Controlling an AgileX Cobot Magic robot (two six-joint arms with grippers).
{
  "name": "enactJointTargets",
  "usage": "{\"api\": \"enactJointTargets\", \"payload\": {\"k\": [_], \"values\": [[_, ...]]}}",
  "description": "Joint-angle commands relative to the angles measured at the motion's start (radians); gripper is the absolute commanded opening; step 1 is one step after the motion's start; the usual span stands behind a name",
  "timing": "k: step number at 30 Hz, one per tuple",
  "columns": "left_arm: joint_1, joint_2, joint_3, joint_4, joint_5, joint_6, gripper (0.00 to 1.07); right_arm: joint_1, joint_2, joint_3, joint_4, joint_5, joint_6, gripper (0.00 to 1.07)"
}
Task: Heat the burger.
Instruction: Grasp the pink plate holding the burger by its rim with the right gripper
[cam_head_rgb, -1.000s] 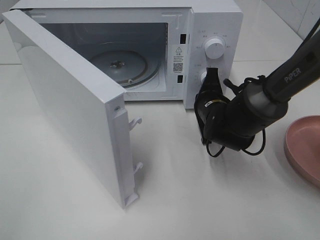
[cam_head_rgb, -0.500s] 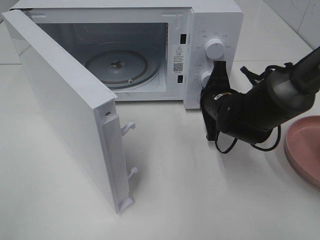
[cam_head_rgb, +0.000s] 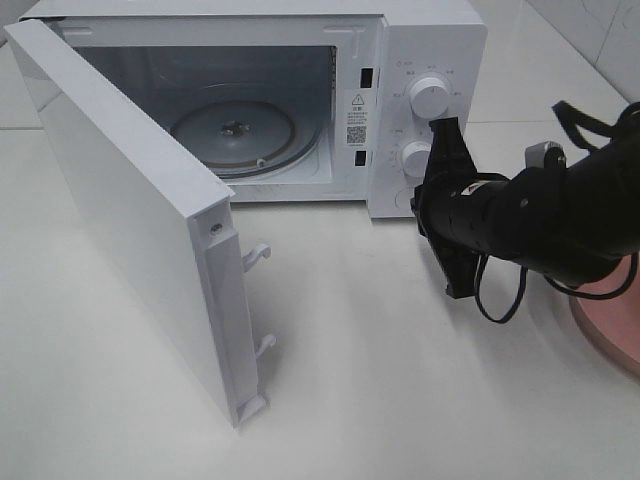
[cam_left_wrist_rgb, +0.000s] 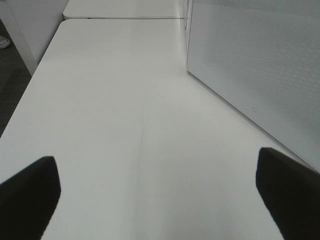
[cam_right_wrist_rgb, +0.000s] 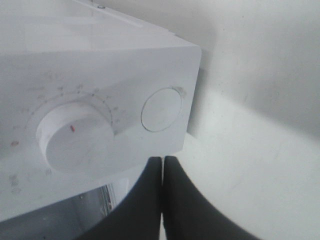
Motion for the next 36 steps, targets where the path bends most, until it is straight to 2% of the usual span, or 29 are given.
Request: {"api": "enactJointTargets", "payload": {"k": [1, 3, 4, 8, 13, 16, 17, 19, 21, 22, 23, 24, 25, 27, 28, 30, 31, 36], "values": [[0.002, -0.016, -0.005, 0.0, 0.004, -0.001, 1.02, -0.006, -0.066, 0.023, -0.011, 0.086, -0.152, 0.01], [0.002, -0.016, -0.005, 0.0, 0.004, -0.001, 1.02, -0.016, -0.093, 0.03, -0.011, 0.144, -0.236, 0.02], [0.002, -0.016, -0.005, 0.0, 0.004, -0.001, 1.02, -0.039, -0.121, 0.031, -0.015, 0.238, -0.336, 0.02], [0.002, -0.016, -0.005, 0.0, 0.004, -0.001, 1.02, -0.083, -0.155, 0.031, -0.021, 0.344, -0.489, 0.02], [0.002, -0.016, -0.005, 0.0, 0.004, -0.001, 1.02, -0.177, -0.225, 0.031, -0.025, 0.581, -0.787, 0.03], [0.002, -0.016, -0.005, 0.0, 0.004, -0.001, 1.02, -0.207, -0.242, 0.03, -0.046, 0.667, -0.862, 0.03], [0.002, -0.016, -0.005, 0.0, 0.004, -0.001, 1.02, -0.241, -0.258, 0.018, -0.09, 0.777, -0.923, 0.03], [0.002, -0.016, -0.005, 0.0, 0.004, -0.001, 1.02, -0.253, -0.265, 0.007, -0.116, 0.822, -0.941, 0.04], [0.002, -0.016, -0.005, 0.0, 0.004, -0.001, 1.02, -0.28, -0.283, -0.031, -0.24, 0.98, -0.977, 0.04], [0.002, -0.016, -0.005, 0.0, 0.004, -0.001, 1.02, -0.28, -0.283, -0.031, -0.24, 0.98, -0.977, 0.04], [0.002, -0.016, -0.005, 0.0, 0.004, -0.001, 1.02, -0.285, -0.295, -0.062, -0.338, 1.069, -0.985, 0.04], [0.002, -0.016, -0.005, 0.0, 0.004, -0.001, 1.02, -0.285, -0.295, -0.062, -0.338, 1.069, -0.985, 0.04], [0.002, -0.016, -0.005, 0.0, 0.004, -0.001, 1.02, -0.285, -0.308, -0.092, -0.444, 1.142, -0.991, 0.05], [0.002, -0.016, -0.005, 0.0, 0.004, -0.001, 1.02, -0.285, -0.312, -0.103, -0.49, 1.175, -1.001, 0.05], [0.002, -0.016, -0.005, 0.0, 0.004, -0.001, 1.02, -0.285, -0.32, -0.121, -0.558, 1.242, -1.017, 0.06], [0.002, -0.016, -0.005, 0.0, 0.004, -0.001, 1.02, -0.285, -0.324, -0.129, -0.586, 1.267, -1.024, 0.05], [0.002, -0.016, -0.005, 0.0, 0.004, -0.001, 1.02, -0.285, -0.327, -0.148, -0.643, 1.323, -1.045, 0.05], [0.002, -0.016, -0.005, 0.0, 0.004, -0.001, 1.02, -0.287, -0.33, -0.164, -0.678, 1.412, -1.068, 0.08]]}}
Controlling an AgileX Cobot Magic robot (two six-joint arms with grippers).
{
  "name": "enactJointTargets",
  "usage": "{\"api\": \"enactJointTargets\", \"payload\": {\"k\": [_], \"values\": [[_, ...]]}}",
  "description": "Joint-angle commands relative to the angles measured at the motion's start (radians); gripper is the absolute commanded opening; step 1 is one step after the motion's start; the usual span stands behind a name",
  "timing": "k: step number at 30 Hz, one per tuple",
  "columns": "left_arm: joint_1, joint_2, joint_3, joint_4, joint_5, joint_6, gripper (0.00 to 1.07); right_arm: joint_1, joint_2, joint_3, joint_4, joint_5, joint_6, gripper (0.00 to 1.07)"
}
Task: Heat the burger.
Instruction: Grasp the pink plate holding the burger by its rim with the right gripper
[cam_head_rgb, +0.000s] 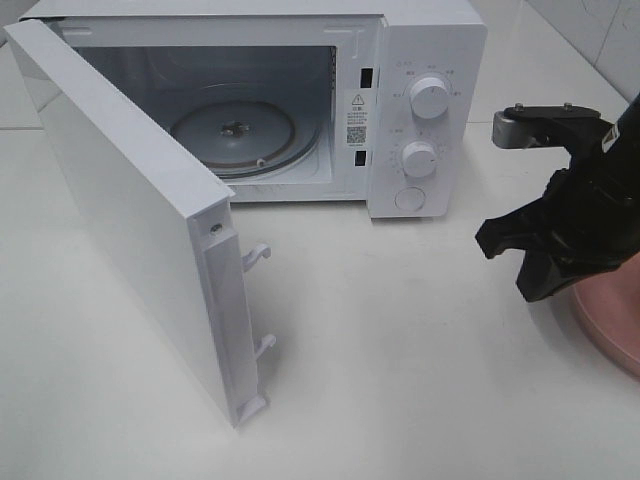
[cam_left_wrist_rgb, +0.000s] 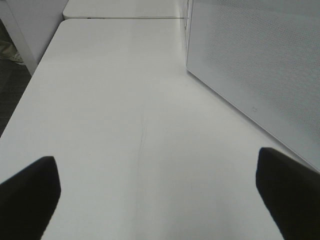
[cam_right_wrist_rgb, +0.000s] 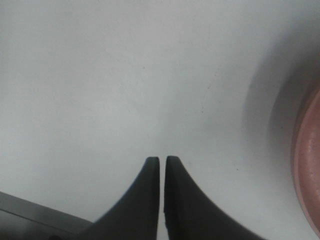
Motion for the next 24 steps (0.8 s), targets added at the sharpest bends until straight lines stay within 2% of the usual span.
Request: {"api": "enactJointTargets", "payload": {"k": [1, 5, 6, 7, 8, 9, 10, 12, 13, 15, 18, 24], "values": [[0.002, -0.016, -0.005, 0.0, 0.004, -0.001, 1.02, -0.02, -0.009, -0.009, -0.023, 0.058, -0.036, 0.09], [0.002, -0.016, -0.005, 0.0, 0.004, -0.001, 1.02, -0.054, -0.015, -0.009, -0.023, 0.06, -0.036, 0.17], [0.002, -0.016, -0.005, 0.0, 0.004, -0.001, 1.02, -0.078, -0.019, -0.009, -0.026, 0.059, -0.036, 0.26], [0.002, -0.016, -0.005, 0.0, 0.004, -0.001, 1.02, -0.078, -0.019, -0.009, -0.026, 0.059, -0.036, 0.26], [0.002, -0.016, -0.005, 0.0, 0.004, -0.001, 1.02, -0.101, -0.023, -0.009, -0.05, 0.057, -0.036, 0.4], [0.002, -0.016, -0.005, 0.0, 0.004, -0.001, 1.02, -0.112, -0.027, -0.009, -0.064, 0.057, -0.036, 0.47], [0.002, -0.016, -0.005, 0.0, 0.004, -0.001, 1.02, -0.112, -0.027, -0.009, -0.064, 0.057, -0.036, 0.47], [0.002, -0.016, -0.005, 0.0, 0.004, -0.001, 1.02, -0.151, -0.028, -0.009, -0.131, 0.055, -0.036, 0.83], [0.002, -0.016, -0.005, 0.0, 0.004, -0.001, 1.02, -0.151, -0.028, -0.009, -0.131, 0.055, -0.036, 0.83], [0.002, -0.016, -0.005, 0.0, 0.004, -0.001, 1.02, -0.162, -0.028, -0.007, -0.191, 0.049, -0.036, 1.02], [0.002, -0.016, -0.005, 0.0, 0.004, -0.001, 1.02, -0.165, -0.027, -0.007, -0.209, 0.047, -0.036, 1.03], [0.002, -0.016, -0.005, 0.0, 0.004, -0.001, 1.02, -0.169, -0.003, -0.007, -0.224, 0.017, -0.036, 0.98]]}}
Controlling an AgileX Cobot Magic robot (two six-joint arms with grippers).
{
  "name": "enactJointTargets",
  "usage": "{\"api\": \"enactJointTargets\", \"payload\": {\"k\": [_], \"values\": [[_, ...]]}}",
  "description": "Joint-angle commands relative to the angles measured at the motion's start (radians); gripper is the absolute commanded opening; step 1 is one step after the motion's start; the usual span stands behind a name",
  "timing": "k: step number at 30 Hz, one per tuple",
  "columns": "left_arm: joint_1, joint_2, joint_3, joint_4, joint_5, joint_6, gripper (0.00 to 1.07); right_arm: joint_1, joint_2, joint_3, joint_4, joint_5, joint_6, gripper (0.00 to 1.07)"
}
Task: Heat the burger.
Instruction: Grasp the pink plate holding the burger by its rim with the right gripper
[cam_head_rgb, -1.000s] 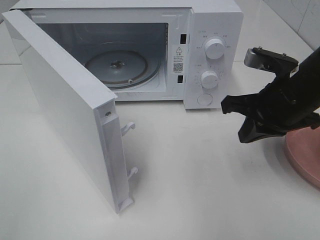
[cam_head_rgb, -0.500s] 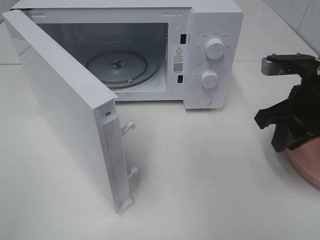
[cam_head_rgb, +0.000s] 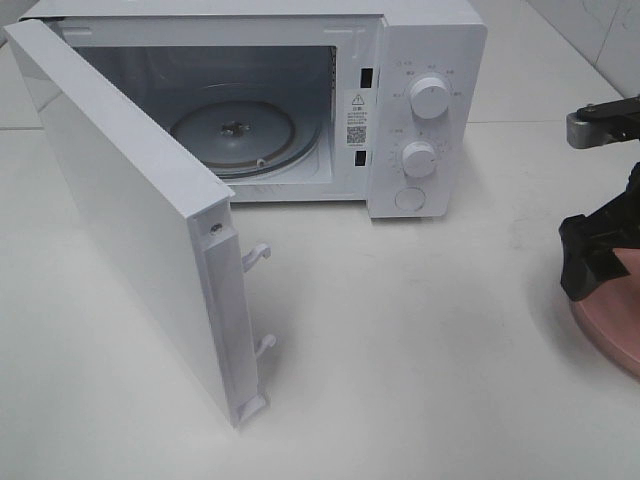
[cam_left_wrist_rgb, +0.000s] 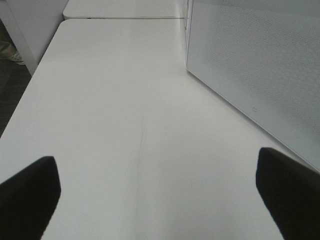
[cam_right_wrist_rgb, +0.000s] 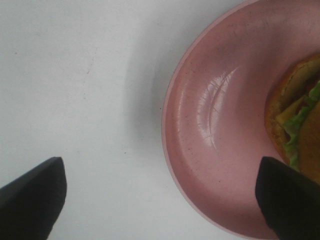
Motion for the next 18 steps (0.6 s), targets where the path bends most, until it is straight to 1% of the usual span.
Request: {"api": "enactJointTargets", "payload": {"k": [1, 5, 7, 12, 17, 18], "values": [[0.002, -0.016, -0.005, 0.0, 0.004, -0.001, 1.02, -0.004, 0.03, -0.007, -0.005, -0.015, -0.013, 0.97], [0.002, -0.016, -0.005, 0.0, 0.004, -0.001, 1.02, -0.004, 0.076, -0.007, -0.005, -0.023, -0.013, 0.95], [0.002, -0.016, -0.005, 0.0, 0.004, -0.001, 1.02, -0.004, 0.136, -0.007, -0.006, -0.063, -0.008, 0.94], [0.002, -0.016, -0.005, 0.0, 0.004, -0.001, 1.02, -0.004, 0.192, -0.007, -0.009, -0.118, 0.0, 0.92], [0.002, -0.016, -0.005, 0.0, 0.004, -0.001, 1.02, -0.022, 0.236, -0.007, -0.012, -0.15, 0.005, 0.91], [0.002, -0.016, -0.005, 0.0, 0.004, -0.001, 1.02, -0.037, 0.25, -0.007, -0.014, -0.165, 0.015, 0.91]]}}
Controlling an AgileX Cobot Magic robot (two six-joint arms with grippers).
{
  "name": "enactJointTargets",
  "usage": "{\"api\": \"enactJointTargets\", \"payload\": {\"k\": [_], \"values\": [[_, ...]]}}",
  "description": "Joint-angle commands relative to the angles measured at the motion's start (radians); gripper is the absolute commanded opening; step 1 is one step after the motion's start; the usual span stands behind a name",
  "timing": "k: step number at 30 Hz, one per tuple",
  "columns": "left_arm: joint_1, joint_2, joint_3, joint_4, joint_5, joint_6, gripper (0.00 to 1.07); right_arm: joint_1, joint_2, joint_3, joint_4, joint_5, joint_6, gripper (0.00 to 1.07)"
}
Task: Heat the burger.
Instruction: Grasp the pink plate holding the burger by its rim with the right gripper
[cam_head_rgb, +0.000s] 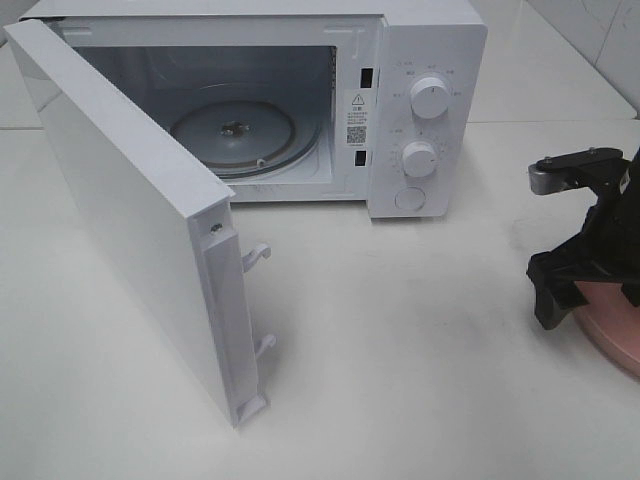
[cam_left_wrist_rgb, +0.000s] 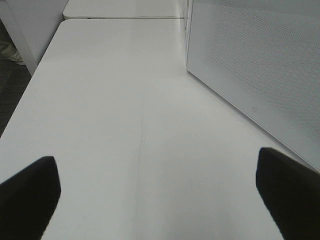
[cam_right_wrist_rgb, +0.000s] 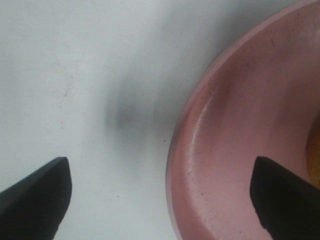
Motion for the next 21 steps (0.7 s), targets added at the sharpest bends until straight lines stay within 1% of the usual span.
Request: {"api": "enactJointTargets", "payload": {"k": [1, 9, 15, 21], "values": [[0.002, -0.016, -0.005, 0.0, 0.004, -0.001, 1.02, -0.018, 0.018, -0.007, -0.012, -0.021, 0.008, 0.91], [0.002, -0.016, -0.005, 0.0, 0.004, -0.001, 1.02, -0.021, 0.029, -0.004, -0.007, -0.053, 0.011, 0.88], [0.002, -0.016, -0.005, 0.0, 0.004, -0.001, 1.02, -0.021, 0.097, -0.001, 0.008, -0.059, 0.011, 0.87], [0.002, -0.016, -0.005, 0.0, 0.004, -0.001, 1.02, -0.021, 0.122, -0.001, 0.015, -0.075, 0.008, 0.85]]}}
